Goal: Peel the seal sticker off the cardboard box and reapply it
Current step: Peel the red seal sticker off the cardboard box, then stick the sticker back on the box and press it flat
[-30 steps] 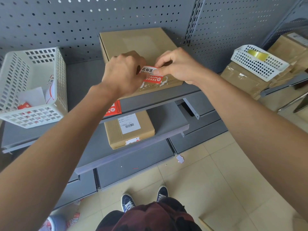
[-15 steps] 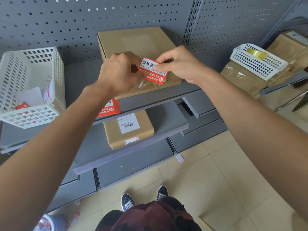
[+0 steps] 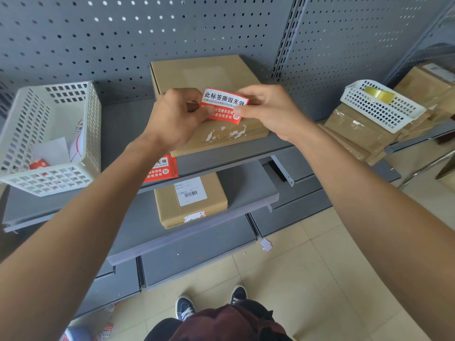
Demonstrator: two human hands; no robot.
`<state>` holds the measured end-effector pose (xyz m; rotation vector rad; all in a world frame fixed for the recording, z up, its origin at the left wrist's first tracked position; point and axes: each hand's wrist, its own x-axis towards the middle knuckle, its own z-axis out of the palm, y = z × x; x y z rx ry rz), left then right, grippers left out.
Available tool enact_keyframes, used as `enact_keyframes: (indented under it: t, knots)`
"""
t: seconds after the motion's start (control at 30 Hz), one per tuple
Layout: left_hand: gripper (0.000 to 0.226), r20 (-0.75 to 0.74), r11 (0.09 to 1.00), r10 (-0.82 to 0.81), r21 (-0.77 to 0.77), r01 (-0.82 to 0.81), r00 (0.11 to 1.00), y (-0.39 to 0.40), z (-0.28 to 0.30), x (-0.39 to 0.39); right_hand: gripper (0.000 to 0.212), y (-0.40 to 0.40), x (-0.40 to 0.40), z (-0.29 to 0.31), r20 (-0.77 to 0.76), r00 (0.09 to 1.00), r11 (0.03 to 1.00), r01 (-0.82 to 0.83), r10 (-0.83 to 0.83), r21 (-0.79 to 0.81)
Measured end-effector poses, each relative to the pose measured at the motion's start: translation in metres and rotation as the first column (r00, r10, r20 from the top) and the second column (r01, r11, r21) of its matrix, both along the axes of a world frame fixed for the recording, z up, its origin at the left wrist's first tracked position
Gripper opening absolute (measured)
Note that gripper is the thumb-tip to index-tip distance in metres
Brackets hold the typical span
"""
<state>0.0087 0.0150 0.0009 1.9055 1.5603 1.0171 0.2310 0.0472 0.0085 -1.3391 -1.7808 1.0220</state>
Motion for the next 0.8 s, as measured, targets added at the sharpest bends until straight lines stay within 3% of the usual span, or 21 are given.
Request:
enact_keyframes:
  t: [0.07, 0.23, 0.47, 0.8]
  knots:
    - [0.018, 0.043, 1.000, -0.005, -0.006, 0.005, 0.999, 0.000, -0.001, -0.001, 0.002, 0.001, -0.001, -0.002, 0.047, 0.999, 1.000, 0.001, -0.002, 0.004]
    - [0.025, 0.104, 0.999, 0.019, -0.048, -0.014, 0.994, 0.000, 0.003, -0.002, 0.015, -0.001, -0.001, 0.004, 0.018, 0.999, 0.999, 0.032, -0.031, -0.033]
    - [0.023, 0.333, 0.997, 0.075, -0.059, -0.058, 0.940, -0.003, 0.014, -0.001, 0.013, -0.004, -0.001, 0.018, -0.147, 0.989, 1.000, 0.017, -0.019, -0.011]
    - [0.015, 0.444, 0.987, 0.125, 0.036, -0.157, 0.887, -0.007, 0.032, 0.010, 0.006, -0.004, 0.000, 0.038, -0.264, 0.964, 0.999, 0.030, -0.019, 0.039]
